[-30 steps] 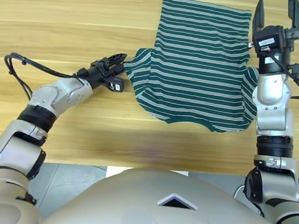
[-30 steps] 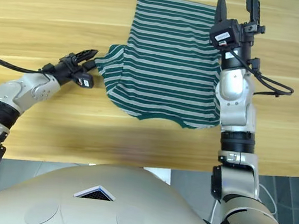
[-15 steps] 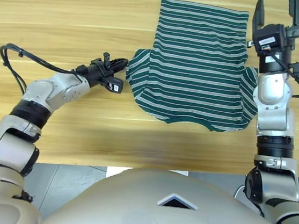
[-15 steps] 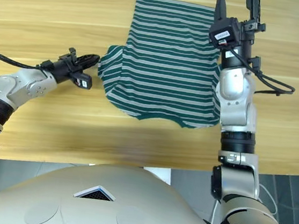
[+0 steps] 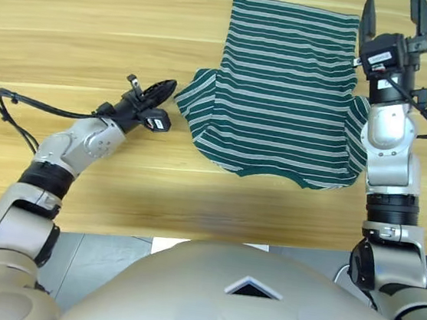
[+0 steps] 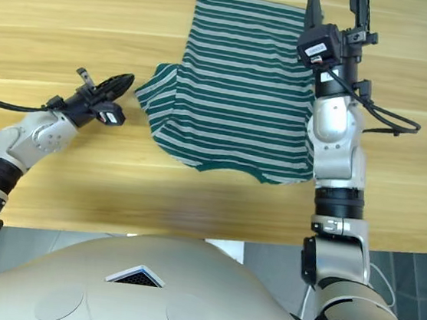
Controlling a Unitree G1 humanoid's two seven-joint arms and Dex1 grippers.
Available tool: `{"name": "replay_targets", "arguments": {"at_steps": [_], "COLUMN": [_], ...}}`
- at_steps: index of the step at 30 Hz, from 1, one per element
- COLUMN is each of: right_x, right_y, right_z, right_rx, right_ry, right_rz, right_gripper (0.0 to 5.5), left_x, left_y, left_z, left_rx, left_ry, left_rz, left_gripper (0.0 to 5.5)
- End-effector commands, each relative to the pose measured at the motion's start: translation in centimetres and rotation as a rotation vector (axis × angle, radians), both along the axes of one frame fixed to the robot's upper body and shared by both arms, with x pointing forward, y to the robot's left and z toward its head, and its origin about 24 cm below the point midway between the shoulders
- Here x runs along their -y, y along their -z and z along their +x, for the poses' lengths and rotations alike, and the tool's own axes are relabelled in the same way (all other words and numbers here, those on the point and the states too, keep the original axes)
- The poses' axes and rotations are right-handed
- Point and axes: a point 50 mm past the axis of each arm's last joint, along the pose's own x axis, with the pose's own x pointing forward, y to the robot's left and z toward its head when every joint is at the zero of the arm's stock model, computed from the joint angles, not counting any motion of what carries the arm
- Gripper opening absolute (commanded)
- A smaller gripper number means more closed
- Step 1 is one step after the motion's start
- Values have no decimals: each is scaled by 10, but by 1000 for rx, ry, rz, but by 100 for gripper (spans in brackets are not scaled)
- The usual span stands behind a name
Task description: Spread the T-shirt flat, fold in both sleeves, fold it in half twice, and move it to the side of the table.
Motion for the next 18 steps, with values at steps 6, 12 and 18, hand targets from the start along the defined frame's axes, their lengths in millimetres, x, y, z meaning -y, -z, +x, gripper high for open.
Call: {"name": "replay_targets", "arguments": {"at_steps": [6, 12, 18], "right_x": [4, -1, 1], "right_y": [1, 5, 8], "right_z": [0, 1, 1], "right_rx": [-28, -43, -48], "right_ry": [-13, -26, -18], "right_rz": [-37, -38, -38], "right_gripper": [257, 257, 257], "left_x": [-12, 6, 16], "left_y": [-15, -2, 16], "left_z": [-59, -67, -39], "left_rx": [-221, -325, -255], "left_ry": [133, 262, 285], "left_rz": [58, 142, 322], "left_gripper": [119, 153, 153]}}
